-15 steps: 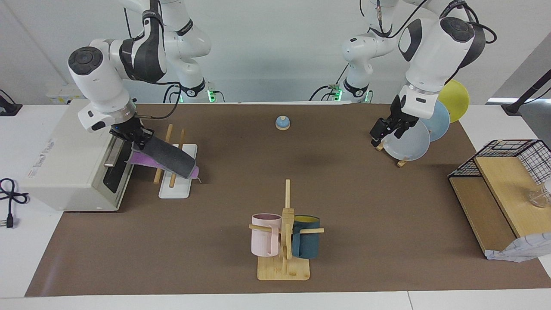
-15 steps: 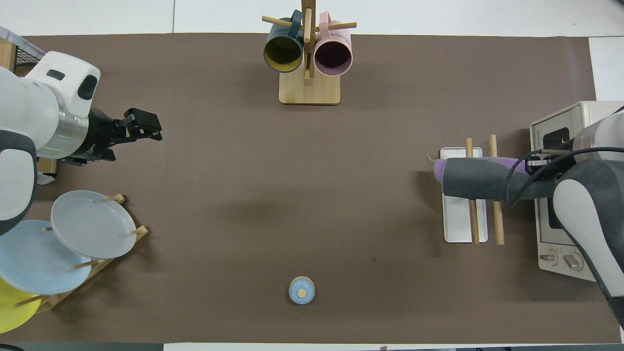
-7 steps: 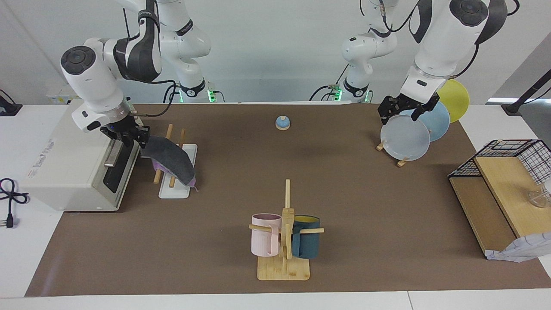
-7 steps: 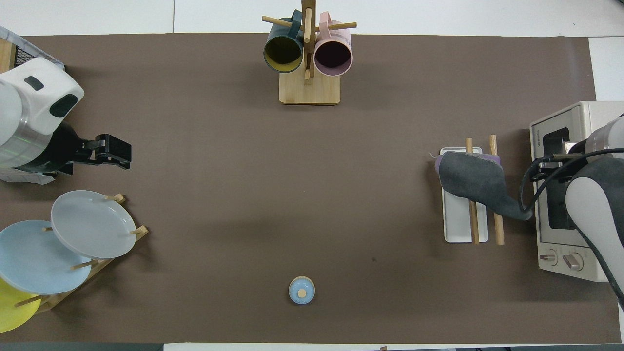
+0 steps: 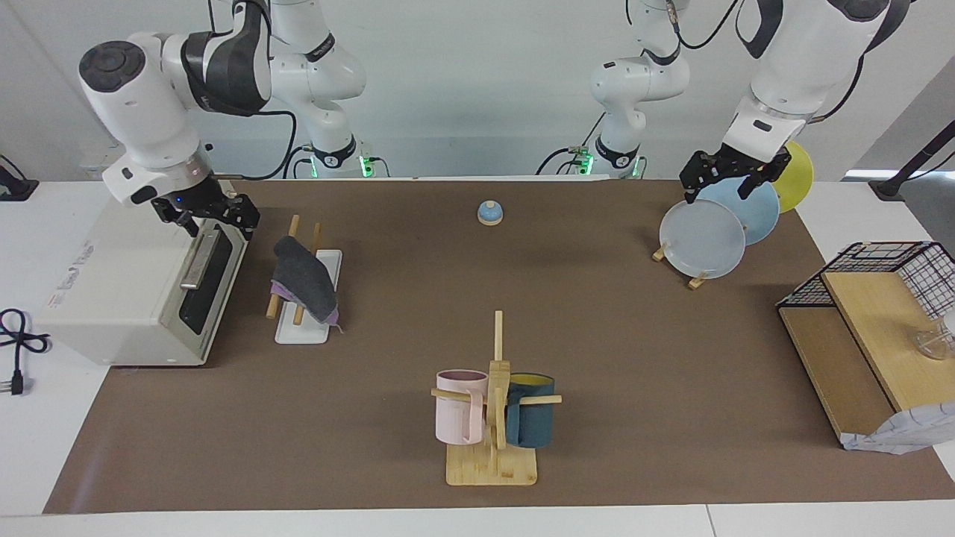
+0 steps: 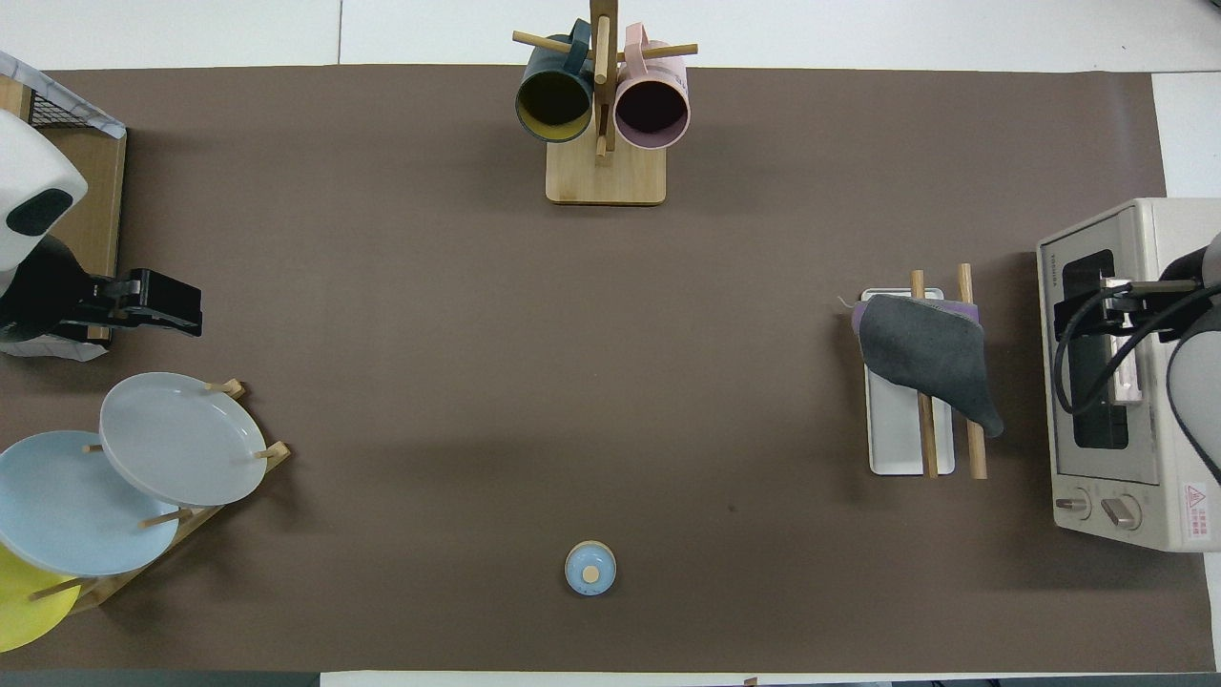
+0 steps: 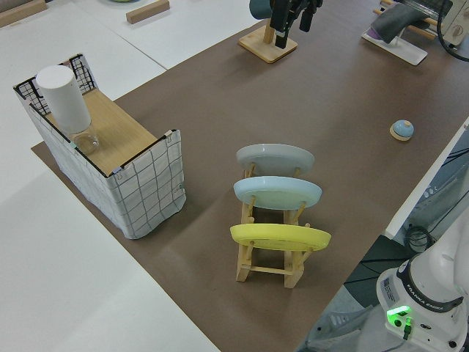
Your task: Fold towel and hang on rack
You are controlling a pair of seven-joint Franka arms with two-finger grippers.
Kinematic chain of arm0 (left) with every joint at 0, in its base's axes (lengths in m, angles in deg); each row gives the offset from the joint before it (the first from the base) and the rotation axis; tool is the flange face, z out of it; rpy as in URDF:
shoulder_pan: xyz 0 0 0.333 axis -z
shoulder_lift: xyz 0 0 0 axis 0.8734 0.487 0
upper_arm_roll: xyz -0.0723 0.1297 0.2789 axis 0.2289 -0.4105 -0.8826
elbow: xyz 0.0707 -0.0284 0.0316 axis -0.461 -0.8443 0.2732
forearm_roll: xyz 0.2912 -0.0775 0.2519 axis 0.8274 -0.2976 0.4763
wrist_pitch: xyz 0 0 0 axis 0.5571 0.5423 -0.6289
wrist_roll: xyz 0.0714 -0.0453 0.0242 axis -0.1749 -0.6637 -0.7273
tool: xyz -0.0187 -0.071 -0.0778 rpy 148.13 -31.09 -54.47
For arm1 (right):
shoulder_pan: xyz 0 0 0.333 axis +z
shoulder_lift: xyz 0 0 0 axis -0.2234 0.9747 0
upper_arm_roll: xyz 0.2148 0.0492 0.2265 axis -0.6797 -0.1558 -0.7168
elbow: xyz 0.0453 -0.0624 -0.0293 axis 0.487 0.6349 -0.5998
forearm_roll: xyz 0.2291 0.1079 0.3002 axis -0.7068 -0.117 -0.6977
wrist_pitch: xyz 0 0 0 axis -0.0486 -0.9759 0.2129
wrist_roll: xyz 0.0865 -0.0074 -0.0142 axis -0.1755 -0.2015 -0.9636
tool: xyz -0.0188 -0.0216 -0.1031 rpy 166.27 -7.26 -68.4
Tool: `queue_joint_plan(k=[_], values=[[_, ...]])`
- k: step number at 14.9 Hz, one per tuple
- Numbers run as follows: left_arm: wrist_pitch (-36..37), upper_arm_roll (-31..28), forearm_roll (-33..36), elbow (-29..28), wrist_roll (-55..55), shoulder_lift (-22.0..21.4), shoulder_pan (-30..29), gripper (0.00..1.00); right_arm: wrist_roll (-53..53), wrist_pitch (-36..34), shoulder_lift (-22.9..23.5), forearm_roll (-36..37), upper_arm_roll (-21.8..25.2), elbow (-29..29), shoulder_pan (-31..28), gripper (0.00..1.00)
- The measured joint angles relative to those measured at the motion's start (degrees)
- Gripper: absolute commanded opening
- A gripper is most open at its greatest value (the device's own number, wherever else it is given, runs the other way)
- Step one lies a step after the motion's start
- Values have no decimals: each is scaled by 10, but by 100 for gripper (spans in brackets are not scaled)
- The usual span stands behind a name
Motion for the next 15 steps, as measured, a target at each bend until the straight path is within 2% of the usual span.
queue_joint_plan(k=[5, 8, 15], values=[[-6, -24, -30, 0, 11, 2, 4, 100, 0, -129, -2, -19, -3, -114, 0, 100], [-15, -43, -51, 0, 12, 4, 7, 100, 0, -135, 8, -22, -6, -130, 1, 100], [-14, -45, -41, 0, 12, 5, 23, 100, 0, -135, 43, -22, -6, -158, 18, 100]])
